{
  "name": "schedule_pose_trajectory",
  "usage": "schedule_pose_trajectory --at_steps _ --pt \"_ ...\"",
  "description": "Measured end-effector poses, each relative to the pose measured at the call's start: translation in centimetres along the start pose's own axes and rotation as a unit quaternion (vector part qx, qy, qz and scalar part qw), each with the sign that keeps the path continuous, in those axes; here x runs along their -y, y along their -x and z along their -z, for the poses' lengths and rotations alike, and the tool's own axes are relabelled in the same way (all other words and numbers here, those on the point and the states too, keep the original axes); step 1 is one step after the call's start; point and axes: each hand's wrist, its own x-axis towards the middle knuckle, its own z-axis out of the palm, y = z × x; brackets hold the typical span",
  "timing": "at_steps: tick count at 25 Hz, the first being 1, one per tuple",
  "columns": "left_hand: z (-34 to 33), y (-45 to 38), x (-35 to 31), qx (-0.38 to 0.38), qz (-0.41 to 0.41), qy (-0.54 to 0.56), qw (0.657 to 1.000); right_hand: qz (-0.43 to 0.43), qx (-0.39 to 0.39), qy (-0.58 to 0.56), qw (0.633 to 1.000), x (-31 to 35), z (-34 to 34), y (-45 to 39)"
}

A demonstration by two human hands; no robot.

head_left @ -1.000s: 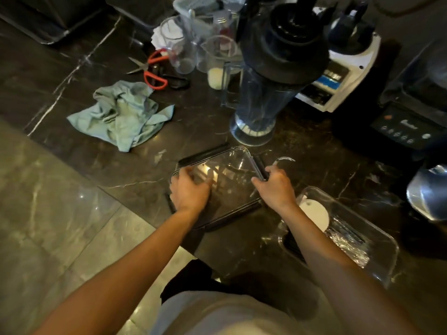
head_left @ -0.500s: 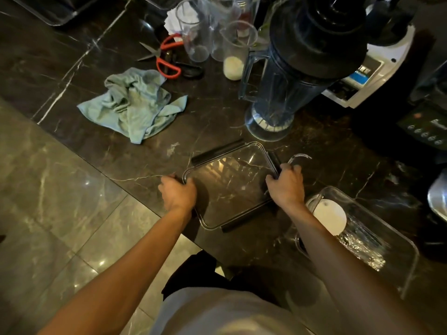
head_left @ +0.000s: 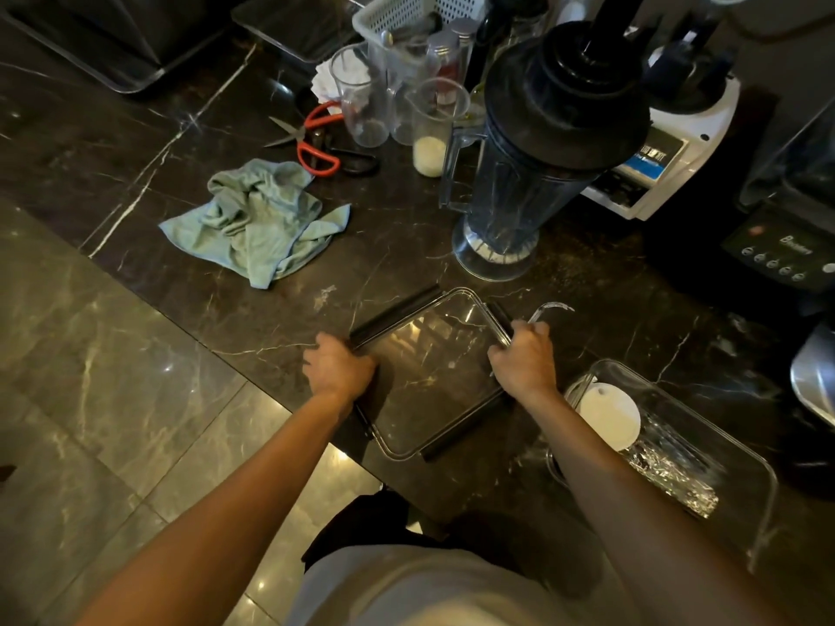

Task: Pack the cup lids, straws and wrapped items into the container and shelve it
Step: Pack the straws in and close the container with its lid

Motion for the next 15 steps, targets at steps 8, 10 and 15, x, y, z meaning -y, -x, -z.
schedule_pose_trajectory --at_steps 8,10,15 --pt "1.6 0.2 0.3 0.076 -0.011 0.071 0.995 0.009 0.007 0.004 1.000 -0.3 0.0 0.1" --pt "2.2 0.9 0.3 0.084 -0.018 0.069 0.994 0.014 0.016 0.005 1.000 -0.3 0.0 0.2" --pt "5.2 4.0 -2.1 0.197 -0.060 0.161 0.965 0.016 0.057 -0.029 0.998 -0.1 1.3 0.6"
